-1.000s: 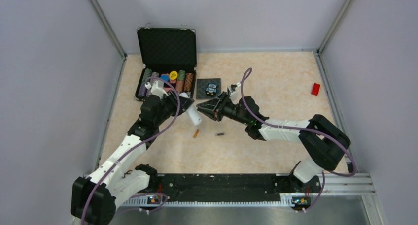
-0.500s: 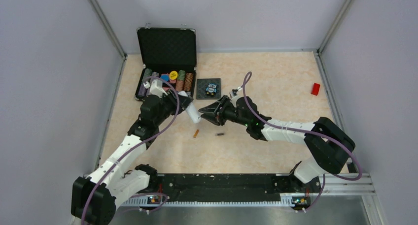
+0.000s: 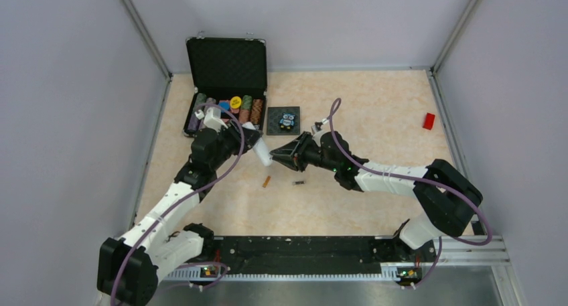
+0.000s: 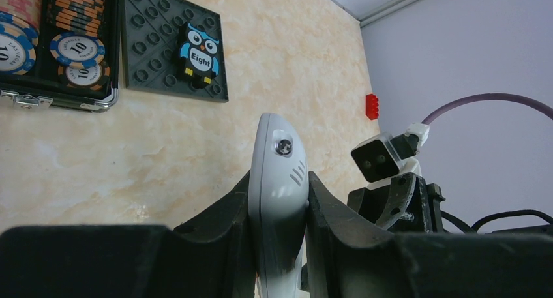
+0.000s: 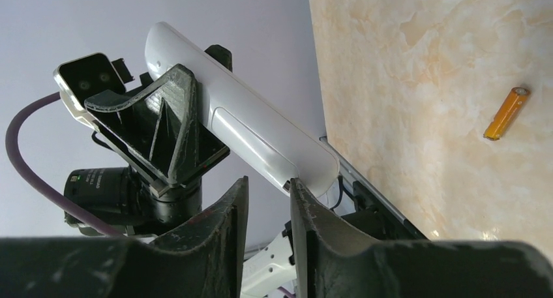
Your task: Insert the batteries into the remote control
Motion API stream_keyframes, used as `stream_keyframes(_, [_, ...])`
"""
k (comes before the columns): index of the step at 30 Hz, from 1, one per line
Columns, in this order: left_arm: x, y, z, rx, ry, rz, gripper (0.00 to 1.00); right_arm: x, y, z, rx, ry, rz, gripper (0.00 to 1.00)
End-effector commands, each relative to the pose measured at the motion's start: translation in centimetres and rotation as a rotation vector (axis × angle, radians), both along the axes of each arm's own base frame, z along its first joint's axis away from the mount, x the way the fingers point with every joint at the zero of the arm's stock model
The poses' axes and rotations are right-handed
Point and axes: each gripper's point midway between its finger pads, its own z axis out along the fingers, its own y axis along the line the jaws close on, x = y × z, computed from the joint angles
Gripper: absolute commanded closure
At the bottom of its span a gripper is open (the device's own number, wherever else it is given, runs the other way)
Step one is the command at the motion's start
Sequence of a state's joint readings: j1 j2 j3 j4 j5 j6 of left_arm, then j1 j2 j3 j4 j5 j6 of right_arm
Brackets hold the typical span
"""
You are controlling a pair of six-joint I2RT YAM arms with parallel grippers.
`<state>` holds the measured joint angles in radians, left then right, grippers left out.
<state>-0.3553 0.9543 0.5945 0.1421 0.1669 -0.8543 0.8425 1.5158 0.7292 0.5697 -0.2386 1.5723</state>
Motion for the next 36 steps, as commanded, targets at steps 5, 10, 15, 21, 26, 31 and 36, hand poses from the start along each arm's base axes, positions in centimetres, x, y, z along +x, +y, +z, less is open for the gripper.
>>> stream_keyframes(5, [1.2, -0.4, 3.5, -0.043, -0.114, 0.002, 1.00, -0.2, 1.1, 2.8, 0.043, -0.051, 0.034, 0.66])
stream_keyframes(10, [1.2, -0.5, 3.4, -0.045, -0.113, -0.001, 1.00, -0.2, 1.1, 2.6, 0.042, -0.048, 0.034, 0.66])
stream_keyframes(15, [0.9, -0.6, 3.5, -0.053, -0.111, -0.009, 1.00, -0.2, 1.2, 2.2, 0.046, -0.035, 0.035, 0.66])
stream_keyframes(21, [0.3, -0.8, 3.7, -0.081, -0.103, -0.028, 1.00, 0.0, 1.2, 1.9, 0.067, -0.028, 0.023, 0.67])
stream_keyframes(26, [-0.4, -1.1, 4.1, -0.112, -0.098, -0.051, 1.00, 0.1, 1.0, 1.8, 0.097, -0.032, 0.008, 0.67])
stream_keyframes(31, [-0.9, -1.2, 4.1, -0.127, -0.091, -0.064, 1.00, 0.2, 1.2, 2.6, 0.154, -0.059, 0.009, 0.67])
stream_keyframes(36, [-0.9, -1.3, 3.5, -0.125, -0.076, -0.067, 1.00, 0.3, 1.4, 3.8, 0.210, -0.101, 0.012, 0.67])
